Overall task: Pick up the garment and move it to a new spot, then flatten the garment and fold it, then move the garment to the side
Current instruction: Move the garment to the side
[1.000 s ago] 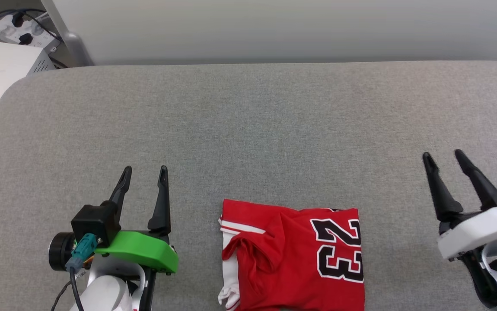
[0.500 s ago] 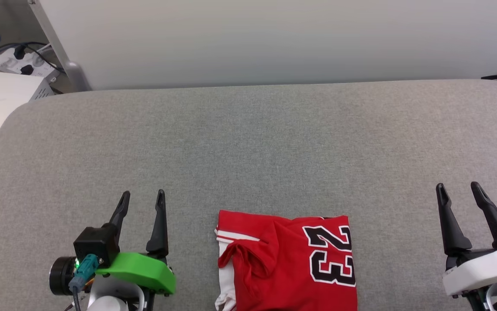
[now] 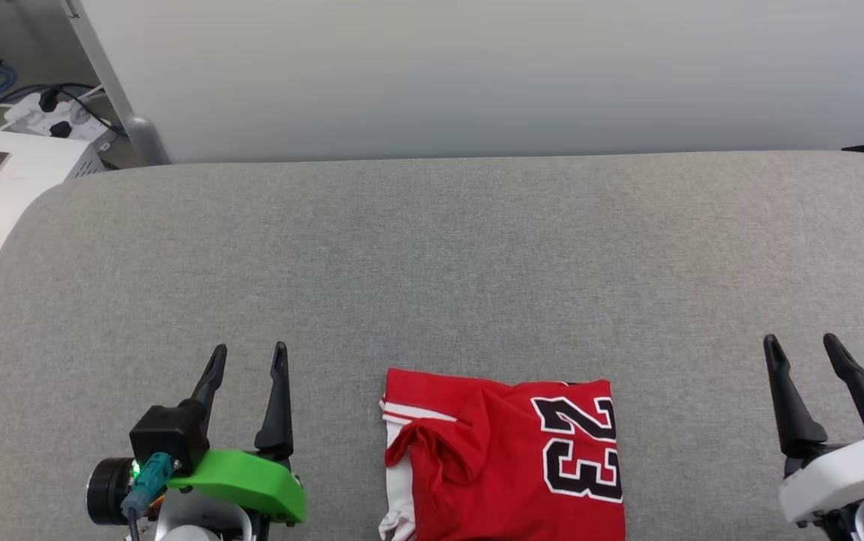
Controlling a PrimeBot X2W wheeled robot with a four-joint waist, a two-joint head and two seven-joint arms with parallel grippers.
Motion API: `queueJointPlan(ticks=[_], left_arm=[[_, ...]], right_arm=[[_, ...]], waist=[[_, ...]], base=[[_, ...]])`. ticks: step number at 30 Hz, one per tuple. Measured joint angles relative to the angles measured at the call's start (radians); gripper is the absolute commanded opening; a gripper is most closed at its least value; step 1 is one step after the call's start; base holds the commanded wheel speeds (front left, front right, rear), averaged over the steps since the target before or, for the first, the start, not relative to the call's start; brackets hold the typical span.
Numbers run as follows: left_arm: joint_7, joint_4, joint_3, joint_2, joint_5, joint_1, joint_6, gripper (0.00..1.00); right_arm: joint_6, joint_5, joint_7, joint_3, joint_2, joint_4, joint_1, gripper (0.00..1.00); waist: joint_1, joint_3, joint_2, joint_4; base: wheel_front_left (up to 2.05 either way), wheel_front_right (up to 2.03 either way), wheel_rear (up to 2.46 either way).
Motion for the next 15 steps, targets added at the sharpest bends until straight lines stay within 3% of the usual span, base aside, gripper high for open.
queueJointPlan(ticks=[7, 15], left_arm=[[0.000, -0.012, 0.002, -0.011, 0.004, -0.010, 0.008, 1.00], [-0.008, -0.033, 0.002, -0.034, 0.035, -0.072, 0.008, 1.00]], right_arm=[[0.000, 0.140, 0.237, -0.040, -0.047, 0.095, 0.001, 1.00], [0.000, 0.335, 0.526, 0.078, -0.099, 0.130, -0.009, 1.00]], waist=[[0.0000, 0.033, 0.0000, 0.019], [0.0000, 0.102, 0.0000, 0.057]], base=[[0.00, 0.00, 0.00], [0.00, 0.00, 0.00]])
